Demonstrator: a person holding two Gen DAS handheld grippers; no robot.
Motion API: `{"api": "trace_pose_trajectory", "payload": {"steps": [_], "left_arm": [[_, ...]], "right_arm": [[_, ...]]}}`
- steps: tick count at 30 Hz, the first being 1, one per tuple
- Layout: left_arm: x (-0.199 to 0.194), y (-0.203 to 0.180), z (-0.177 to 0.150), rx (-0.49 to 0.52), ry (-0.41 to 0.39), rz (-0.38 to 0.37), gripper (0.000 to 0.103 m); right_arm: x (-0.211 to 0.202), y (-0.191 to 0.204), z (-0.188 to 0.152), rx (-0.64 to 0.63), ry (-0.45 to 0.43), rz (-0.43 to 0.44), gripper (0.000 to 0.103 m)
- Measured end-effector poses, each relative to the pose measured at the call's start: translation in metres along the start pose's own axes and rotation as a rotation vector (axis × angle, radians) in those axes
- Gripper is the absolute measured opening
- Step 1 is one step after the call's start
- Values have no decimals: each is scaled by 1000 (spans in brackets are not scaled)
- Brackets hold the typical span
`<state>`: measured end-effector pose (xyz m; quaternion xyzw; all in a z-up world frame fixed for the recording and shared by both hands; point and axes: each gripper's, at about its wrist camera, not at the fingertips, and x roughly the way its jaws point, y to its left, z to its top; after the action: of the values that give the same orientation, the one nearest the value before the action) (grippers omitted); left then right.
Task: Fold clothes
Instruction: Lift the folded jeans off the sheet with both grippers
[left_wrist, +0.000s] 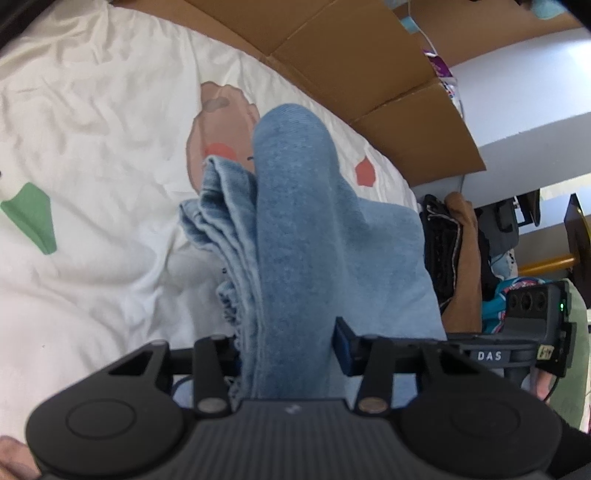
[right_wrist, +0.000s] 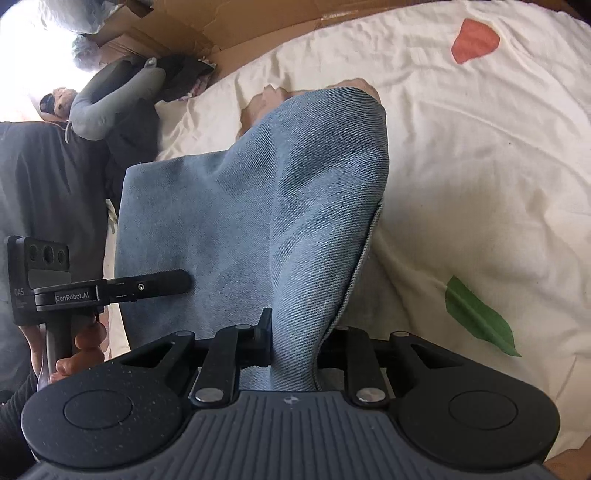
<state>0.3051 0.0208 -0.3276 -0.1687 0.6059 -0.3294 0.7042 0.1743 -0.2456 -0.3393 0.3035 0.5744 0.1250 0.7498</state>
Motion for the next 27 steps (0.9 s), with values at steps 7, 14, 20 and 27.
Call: {"api": "trace_pose_trajectory", "payload": {"steps": [7, 14, 20, 27], "left_arm": [[-25, -24, 9, 1, -9, 20, 46], [-56, -68, 25, 18, -32, 41, 46], [-83, -105, 35, 37, -36, 48, 46], [-120, -151, 43, 60, -59, 65, 46]], "right_arm": [[-27, 21, 7, -35, -11, -8, 19], [-75, 50, 19, -73, -52, -8, 19], [-118, 70, 24, -90, -77, -2, 19], [-169, 100, 32, -113, -116, 14, 19]]}}
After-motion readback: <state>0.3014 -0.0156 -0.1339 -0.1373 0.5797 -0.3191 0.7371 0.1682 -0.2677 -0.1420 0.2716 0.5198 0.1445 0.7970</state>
